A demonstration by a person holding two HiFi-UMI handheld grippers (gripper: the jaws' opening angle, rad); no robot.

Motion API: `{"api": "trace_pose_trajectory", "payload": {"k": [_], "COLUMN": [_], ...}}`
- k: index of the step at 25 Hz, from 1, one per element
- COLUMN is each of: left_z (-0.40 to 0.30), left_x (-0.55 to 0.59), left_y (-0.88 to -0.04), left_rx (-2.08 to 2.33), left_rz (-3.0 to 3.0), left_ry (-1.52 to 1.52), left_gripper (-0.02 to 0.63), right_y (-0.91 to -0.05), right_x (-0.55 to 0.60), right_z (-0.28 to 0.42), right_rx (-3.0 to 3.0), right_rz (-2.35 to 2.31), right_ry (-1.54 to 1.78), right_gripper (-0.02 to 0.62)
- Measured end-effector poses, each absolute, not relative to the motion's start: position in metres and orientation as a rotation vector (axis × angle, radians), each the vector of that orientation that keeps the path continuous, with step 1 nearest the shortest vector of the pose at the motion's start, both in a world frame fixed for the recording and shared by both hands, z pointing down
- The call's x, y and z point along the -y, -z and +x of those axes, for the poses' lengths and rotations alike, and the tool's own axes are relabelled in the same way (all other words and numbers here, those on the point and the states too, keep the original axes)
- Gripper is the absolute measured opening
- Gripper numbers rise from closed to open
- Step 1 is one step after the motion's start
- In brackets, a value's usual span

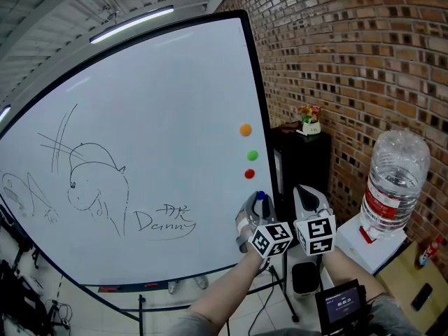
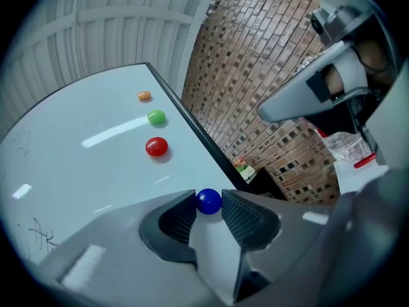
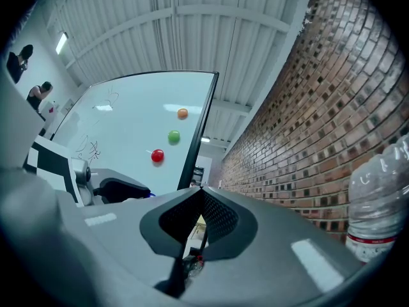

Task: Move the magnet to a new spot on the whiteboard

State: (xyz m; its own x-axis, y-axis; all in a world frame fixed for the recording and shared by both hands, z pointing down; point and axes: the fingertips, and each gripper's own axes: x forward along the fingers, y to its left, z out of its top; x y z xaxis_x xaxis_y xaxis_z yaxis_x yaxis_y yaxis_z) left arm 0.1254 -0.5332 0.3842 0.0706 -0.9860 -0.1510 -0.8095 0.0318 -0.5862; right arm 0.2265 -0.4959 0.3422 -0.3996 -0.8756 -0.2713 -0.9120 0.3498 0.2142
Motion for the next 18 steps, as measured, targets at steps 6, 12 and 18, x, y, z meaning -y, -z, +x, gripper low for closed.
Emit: {"api": "trace_pose_trajectory", "payload": {"k": [6, 12, 18], "left_z": [0.126, 0.127, 0.109], "left_x": [0.533, 0.529, 0.517], "left_y": [-0.385, -0.383, -0.351], "left_rx": [-1.786, -1.768, -1.762], "left_rz": [-1.818, -1.836, -1.818], "left_ry": [0.392, 0.357, 0.222], "left_gripper": [0.13, 0.15, 0.149], "right_y": [-0.34, -0.339, -0.333], "right_x": [0.495, 0.492, 0.492], "right_z": [0.229, 0.228, 0.216], "right_rx": [-2.482, -2.487, -2.497], "right_rz": [-1.659, -1.655, -1.613], "right_ry": [-0.516, -0.521, -0.538], "right_gripper": [0.006, 0.006, 0.006]}}
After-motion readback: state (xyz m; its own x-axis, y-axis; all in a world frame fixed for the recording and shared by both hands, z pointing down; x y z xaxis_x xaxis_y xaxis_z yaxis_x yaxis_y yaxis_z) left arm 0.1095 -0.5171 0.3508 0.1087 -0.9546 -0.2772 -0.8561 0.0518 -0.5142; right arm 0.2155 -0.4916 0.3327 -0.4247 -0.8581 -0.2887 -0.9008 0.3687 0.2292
